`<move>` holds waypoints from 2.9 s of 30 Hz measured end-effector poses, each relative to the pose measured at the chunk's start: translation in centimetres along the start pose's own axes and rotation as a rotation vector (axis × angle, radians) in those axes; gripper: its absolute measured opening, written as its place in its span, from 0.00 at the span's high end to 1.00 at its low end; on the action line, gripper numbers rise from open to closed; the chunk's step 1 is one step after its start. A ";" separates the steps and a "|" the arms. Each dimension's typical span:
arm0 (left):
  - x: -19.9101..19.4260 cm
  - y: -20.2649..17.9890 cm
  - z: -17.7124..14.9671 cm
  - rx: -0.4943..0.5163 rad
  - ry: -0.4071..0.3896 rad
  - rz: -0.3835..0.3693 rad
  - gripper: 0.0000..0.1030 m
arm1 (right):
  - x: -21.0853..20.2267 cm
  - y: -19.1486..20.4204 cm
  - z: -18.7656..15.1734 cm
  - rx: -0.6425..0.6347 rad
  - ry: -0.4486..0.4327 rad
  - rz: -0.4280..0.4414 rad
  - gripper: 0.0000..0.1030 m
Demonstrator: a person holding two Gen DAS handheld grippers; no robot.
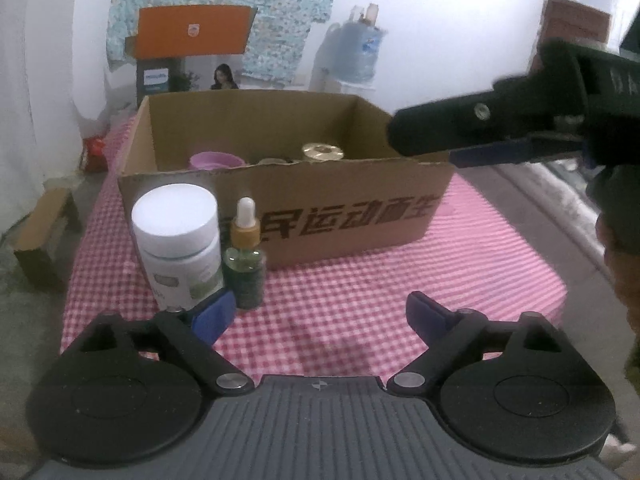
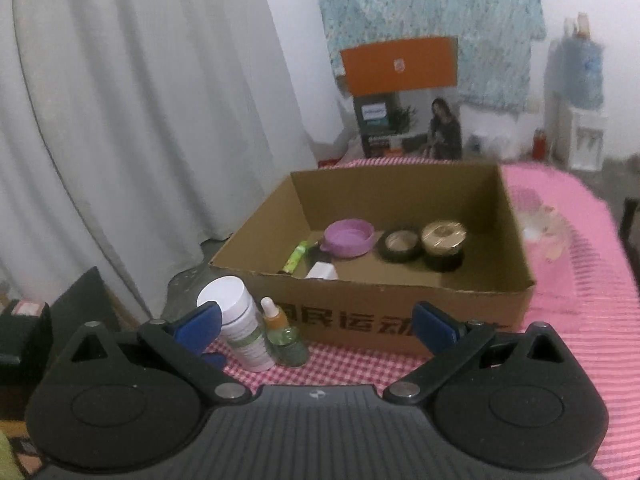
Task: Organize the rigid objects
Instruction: 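Move the right gripper toward the green dropper bottle, then close the right gripper around the green dropper bottle, then lift the dropper bottle with the right gripper and carry it into the box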
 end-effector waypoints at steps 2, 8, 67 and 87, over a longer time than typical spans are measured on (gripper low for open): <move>0.7 0.3 0.0 0.020 0.000 0.033 0.21 | 1.2 0.3 0.0 0.005 0.011 0.035 0.02; 2.0 0.8 -0.3 0.049 -0.002 0.085 0.23 | 5.6 1.5 -0.2 -0.023 0.085 0.110 0.30; 7.1 -2.7 0.8 0.163 0.035 0.194 0.41 | 9.5 -1.0 -1.3 0.042 0.170 0.209 0.71; 8.8 -7.0 -1.0 0.239 0.096 0.011 0.55 | 4.8 -5.9 -4.2 0.142 0.143 0.071 0.70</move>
Point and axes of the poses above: each gripper's, at about its wrist camera, not at the fingertips, and x roughly the way its jaws point, y to its left, z to its top, the point moved 8 cm from there along x, roughly the way its jaws point, and after that the axes turned 11 degrees about -x, right-handed, at the moved point
